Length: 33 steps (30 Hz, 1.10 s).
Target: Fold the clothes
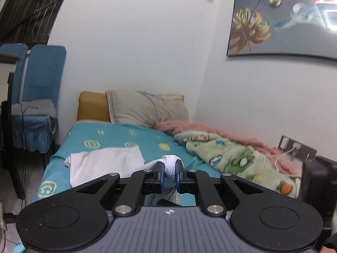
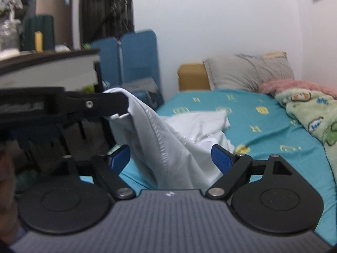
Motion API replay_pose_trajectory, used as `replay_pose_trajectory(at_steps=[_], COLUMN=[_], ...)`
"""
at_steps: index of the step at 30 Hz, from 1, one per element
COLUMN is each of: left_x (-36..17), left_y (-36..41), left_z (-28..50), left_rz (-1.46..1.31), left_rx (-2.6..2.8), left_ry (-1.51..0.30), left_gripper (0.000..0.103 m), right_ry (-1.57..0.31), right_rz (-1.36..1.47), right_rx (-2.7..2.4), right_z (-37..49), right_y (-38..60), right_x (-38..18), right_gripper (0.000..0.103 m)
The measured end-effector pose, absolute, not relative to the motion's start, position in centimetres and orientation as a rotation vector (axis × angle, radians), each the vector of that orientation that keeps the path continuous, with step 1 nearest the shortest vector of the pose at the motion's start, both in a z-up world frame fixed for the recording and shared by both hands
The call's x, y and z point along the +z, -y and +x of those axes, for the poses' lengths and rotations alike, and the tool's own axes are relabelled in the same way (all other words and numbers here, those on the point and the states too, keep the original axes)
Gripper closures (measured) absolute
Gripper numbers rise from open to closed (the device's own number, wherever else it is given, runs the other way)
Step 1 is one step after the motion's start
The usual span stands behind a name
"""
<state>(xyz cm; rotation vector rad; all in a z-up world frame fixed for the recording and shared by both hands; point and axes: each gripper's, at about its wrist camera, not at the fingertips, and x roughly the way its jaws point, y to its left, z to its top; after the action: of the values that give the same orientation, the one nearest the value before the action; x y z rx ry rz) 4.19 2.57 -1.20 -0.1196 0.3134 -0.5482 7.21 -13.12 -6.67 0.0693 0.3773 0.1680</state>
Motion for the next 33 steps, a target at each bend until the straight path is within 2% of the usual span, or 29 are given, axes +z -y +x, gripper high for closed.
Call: replay_pose_trajectory(at_steps=[12,16,24,29,33], left_x=[-2.9,-2.9,-2.8,-3.6,-4.6], left_y=[-3.4,-3.5,-4.5,-4.2,-3.1], left_z=[6.9,6.8,7.3,7.9,8.6], left_rz=[-0.21,-0.209,-0.262,-0.226,-0.188], left_rx=[-0.553,-0.542,-0.518,-0.464,-0.469], left_ry=[-0.41,-0.409,-0.43,-0.447,-0.481], left_gripper=[0.092,0.092,0.091,0.091,0.091], right_ry=[-0.475,-0.462,-0.495,-0.533,-0.492], right_rz=[0.36,0.357,0.14,0.28,0.352], right_rx=[-0.127,-0.008,0.163,0.039,-0.074], right_z=[8.9,8.4,9.7,12.1,11.9], right_y=[20.7,19.7,13.5,15.7,18.6], right_x=[-9.6,-9.2,-9.5,-10.9,-10.5], right_gripper=[0.017,0.017,0.018,0.018,0.018])
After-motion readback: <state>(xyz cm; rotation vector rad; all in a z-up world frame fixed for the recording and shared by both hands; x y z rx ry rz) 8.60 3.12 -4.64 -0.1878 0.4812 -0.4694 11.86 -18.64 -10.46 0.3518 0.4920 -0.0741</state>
